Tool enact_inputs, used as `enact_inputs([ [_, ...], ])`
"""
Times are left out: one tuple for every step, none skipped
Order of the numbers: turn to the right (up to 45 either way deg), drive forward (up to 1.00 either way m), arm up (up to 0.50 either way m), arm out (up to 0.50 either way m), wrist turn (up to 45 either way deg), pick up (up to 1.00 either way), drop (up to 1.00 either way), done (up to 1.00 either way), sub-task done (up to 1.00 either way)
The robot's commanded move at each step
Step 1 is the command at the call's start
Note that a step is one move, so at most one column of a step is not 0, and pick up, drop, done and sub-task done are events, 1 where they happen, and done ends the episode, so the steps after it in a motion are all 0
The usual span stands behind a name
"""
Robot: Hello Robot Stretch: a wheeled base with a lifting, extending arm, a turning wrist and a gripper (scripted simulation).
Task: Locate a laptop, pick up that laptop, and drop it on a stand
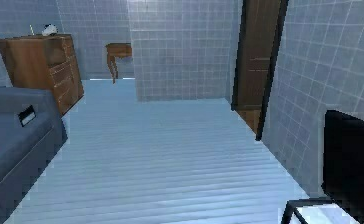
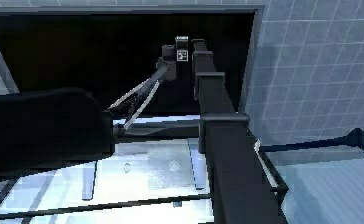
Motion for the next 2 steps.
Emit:
enact_inputs([
  [0.0,0.00,0.00,0.00,0.0,0.00,1.00,0.00,0.00],
  [0.0,0.00,0.00,-0.10,0.0,0.00,0.00,0.00,0.00],
])
